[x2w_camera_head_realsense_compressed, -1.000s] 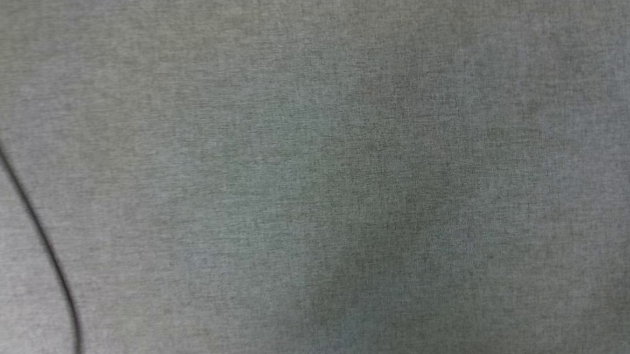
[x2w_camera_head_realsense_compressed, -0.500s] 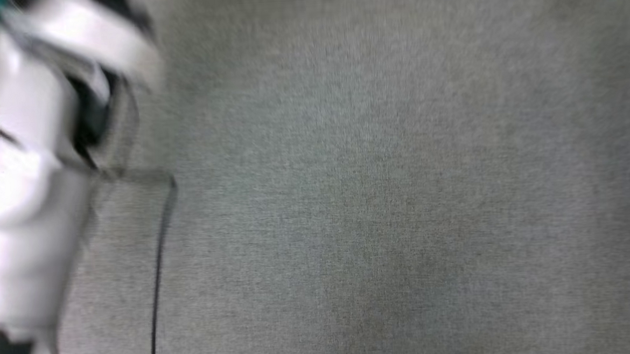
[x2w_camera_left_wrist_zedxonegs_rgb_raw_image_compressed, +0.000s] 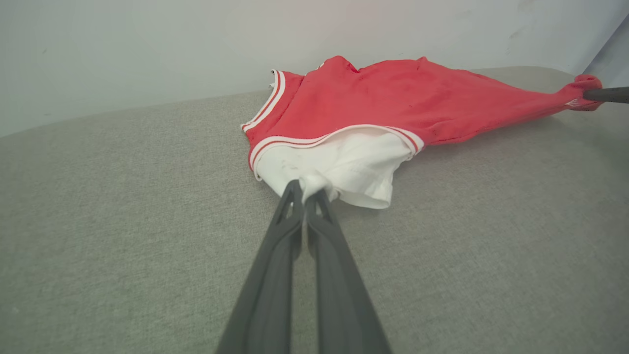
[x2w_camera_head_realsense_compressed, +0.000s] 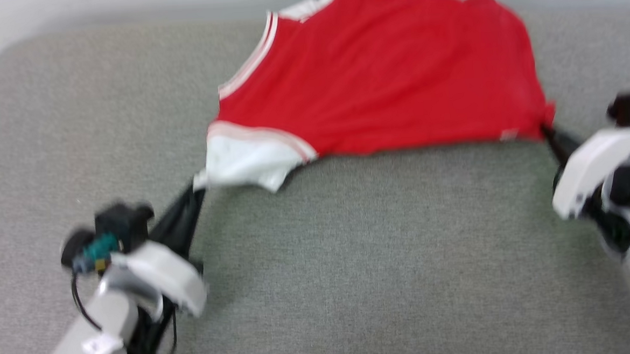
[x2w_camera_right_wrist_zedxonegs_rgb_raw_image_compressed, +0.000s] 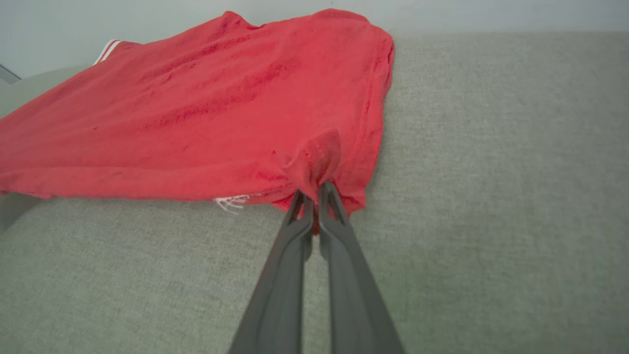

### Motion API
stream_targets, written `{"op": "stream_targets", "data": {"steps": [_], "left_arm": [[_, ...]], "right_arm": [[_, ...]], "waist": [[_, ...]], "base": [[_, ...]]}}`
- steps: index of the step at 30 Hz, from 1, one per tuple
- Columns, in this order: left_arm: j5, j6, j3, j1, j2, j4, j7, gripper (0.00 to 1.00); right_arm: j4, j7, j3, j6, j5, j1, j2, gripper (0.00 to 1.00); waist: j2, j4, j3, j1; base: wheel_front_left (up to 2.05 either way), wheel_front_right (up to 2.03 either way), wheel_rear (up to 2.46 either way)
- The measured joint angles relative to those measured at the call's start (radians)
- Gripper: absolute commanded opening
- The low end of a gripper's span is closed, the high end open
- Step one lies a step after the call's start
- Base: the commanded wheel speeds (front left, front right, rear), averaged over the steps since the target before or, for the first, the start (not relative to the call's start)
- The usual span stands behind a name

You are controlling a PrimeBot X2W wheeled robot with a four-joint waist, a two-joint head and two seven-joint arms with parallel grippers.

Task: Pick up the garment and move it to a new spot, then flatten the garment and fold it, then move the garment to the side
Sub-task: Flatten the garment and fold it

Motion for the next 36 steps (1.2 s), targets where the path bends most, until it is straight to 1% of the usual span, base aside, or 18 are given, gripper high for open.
{"op": "stream_targets", "data": {"steps": [4, 7, 10, 16, 19, 25, 29, 32, 36], "left_arm": [[-0.025, 0.006, -0.021, 0.113, 0.023, -0.056, 0.033, 0.0], [-0.039, 0.005, -0.044, 0.19, 0.039, -0.101, 0.065, 0.0], [-0.059, 0.006, -0.056, 0.264, 0.064, -0.149, 0.09, 0.0], [-0.095, 0.015, -0.088, 0.392, 0.112, -0.268, 0.16, 0.0], [-0.141, 0.017, -0.095, 0.456, 0.129, -0.334, 0.2, 0.0], [-0.181, 0.03, -0.113, 0.548, 0.192, -0.449, 0.277, 0.0], [-0.221, 0.03, -0.133, 0.612, 0.22, -0.492, 0.319, 0.0], [-0.233, 0.03, -0.137, 0.639, 0.24, -0.518, 0.328, 0.0], [-0.229, 0.046, -0.103, 0.638, 0.243, -0.537, 0.292, 0.0]], "right_arm": [[-0.058, 0.069, 0.026, 0.0, 0.079, 0.131, -0.018, 0.0], [-0.102, 0.1, 0.012, 0.0, 0.137, 0.213, -0.053, 0.0], [-0.145, 0.128, -0.004, 0.0, 0.178, 0.286, -0.074, 0.0], [-0.229, 0.163, -0.041, 0.0, 0.207, 0.436, -0.095, 0.0], [-0.272, 0.176, -0.064, 0.0, 0.215, 0.504, -0.096, 0.0], [-0.377, 0.23, -0.118, 0.0, 0.23, 0.645, -0.111, 0.0], [-0.473, 0.329, -0.171, 0.0, 0.287, 0.754, -0.112, 0.0], [-0.564, 0.379, -0.223, 0.0, 0.313, 0.83, -0.111, 0.0], [-0.649, 0.415, -0.291, 0.0, 0.313, 0.893, -0.084, 0.0]], "waist": [[0.0, 0.001, -0.06, 0.0001], [0.0, 0.006, -0.104, 0.0001], [0.0, 0.01, -0.145, 0.0002], [0.0, 0.017, -0.214, 0.0002], [0.0, 0.022, -0.239, 0.0002], [0.0, 0.036, -0.271, 0.0002], [0.0, 0.039, -0.277, 0.0003], [0.0, 0.04, -0.275, 0.0003], [0.0, 0.041, -0.264, 0.0004]], "base": [[0.0, 0.0, 0.0], [0.0, 0.0, 0.0], [0.0, 0.0, 0.0], [0.0, 0.0, 0.0], [0.0, 0.0, 0.0], [0.0, 0.0, 0.0], [0.0, 0.0, 0.0], [0.0, 0.0, 0.0], [0.0, 0.0, 0.0]]}}
